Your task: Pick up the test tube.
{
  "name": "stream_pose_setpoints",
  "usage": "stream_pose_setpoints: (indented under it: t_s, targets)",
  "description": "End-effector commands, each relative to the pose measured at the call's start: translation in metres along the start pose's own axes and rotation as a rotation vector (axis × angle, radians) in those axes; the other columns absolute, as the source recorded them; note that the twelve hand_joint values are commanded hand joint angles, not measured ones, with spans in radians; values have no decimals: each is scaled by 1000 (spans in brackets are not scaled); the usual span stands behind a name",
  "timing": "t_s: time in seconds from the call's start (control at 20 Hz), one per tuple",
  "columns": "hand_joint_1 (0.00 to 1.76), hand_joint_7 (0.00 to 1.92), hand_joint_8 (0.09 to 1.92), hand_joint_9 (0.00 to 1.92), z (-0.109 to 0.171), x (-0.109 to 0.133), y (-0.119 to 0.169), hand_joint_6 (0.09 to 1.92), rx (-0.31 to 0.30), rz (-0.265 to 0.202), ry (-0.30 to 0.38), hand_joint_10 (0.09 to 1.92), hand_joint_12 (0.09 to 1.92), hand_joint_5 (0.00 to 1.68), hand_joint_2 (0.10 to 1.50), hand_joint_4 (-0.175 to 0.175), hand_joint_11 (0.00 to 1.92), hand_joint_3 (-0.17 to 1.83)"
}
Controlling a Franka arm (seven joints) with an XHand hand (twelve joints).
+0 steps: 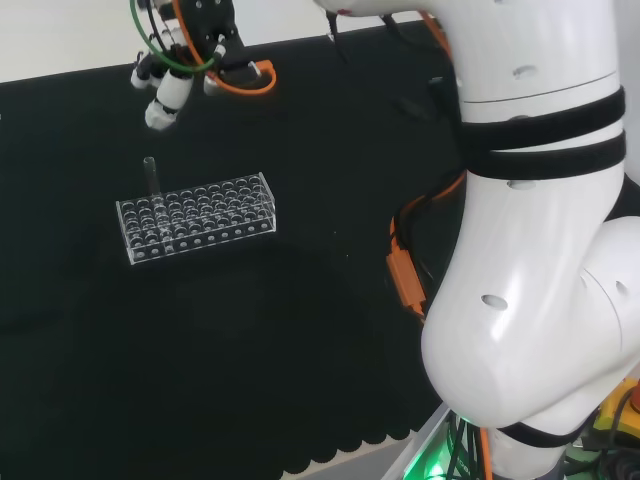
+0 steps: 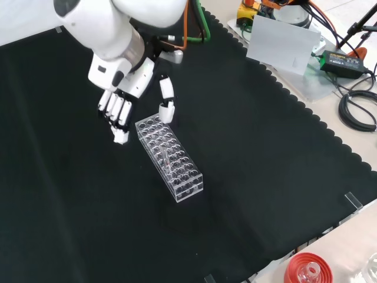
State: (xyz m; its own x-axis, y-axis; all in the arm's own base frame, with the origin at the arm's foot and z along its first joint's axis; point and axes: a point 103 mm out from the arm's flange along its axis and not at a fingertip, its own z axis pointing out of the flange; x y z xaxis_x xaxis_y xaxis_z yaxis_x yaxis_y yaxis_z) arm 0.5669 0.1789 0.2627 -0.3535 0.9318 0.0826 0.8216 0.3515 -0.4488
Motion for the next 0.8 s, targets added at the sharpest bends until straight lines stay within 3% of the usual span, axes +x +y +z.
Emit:
stream_pose_setpoints:
  t_s: [0.05,0.8]
  targets:
    - [794,167,819,241,22,7,8,87,52,-13,-16,972,1554,278,751,-22,26,404]
    - [879,240,830,257,72,7,21,87,150,13,22,964,1543,349,720,-32,41,437]
